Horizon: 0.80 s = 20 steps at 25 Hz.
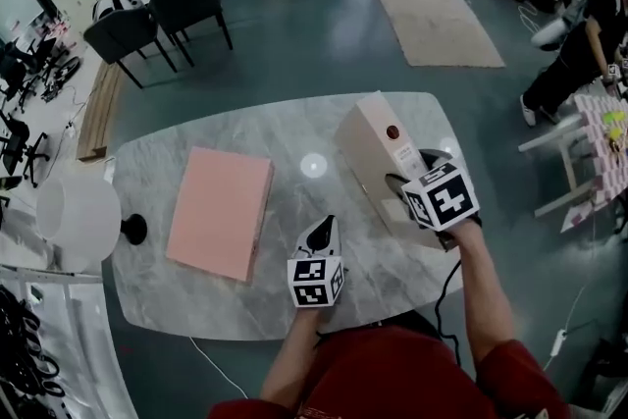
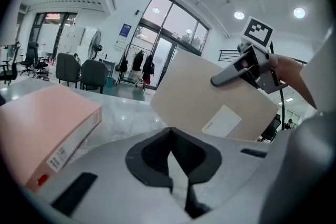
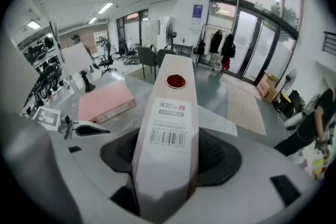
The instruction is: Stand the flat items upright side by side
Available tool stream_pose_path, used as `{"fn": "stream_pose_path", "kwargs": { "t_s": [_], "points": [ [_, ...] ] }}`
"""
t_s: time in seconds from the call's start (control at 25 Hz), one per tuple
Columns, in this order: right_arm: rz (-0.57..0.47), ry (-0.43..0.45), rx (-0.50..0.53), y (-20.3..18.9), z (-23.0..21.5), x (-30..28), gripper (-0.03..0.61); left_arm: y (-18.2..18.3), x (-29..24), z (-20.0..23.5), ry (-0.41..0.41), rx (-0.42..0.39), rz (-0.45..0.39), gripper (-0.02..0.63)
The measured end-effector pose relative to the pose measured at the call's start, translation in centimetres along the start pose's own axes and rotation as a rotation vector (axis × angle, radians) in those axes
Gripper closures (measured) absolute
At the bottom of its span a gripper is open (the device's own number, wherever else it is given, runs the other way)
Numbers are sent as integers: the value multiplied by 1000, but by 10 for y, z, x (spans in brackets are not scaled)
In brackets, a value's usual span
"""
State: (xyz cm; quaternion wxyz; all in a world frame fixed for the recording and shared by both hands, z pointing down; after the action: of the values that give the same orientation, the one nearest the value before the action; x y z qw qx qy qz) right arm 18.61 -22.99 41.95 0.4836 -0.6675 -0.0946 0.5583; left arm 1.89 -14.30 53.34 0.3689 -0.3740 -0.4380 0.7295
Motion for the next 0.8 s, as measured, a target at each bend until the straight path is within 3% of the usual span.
{"fn": "stream_pose_path", "kwargs": {
  "t_s": [0.28,0.48,0.6,0.8],
  "points": [
    [-348,-220,-82,1,-46,47,288,15,-11,-34,-37,-34,-22,609],
    [-562,-387,-109,-21,-70,78,288,19,-10,-65,-51,-78,-24,609],
    [-616,-449,-146,-46,-77,84,288,18,-6,-80,-46,-104,-21,609],
    [-649,-469,-141,-71,-62,88,290,17,6,-94,-32,-141,-20,609]
  ]
}}
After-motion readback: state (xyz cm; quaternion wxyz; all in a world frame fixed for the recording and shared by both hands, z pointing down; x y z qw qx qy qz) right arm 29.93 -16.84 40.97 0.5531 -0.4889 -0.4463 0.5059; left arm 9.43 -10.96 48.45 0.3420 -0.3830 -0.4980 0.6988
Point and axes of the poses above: the fingertips, and each gripper's own axes: x backward along the fingers, z to its left, y out of its top, the point moved 5 cm from there along x, backward along the fingers, and after that the axes turned 13 degrees about -z, right-handed, at the moved point
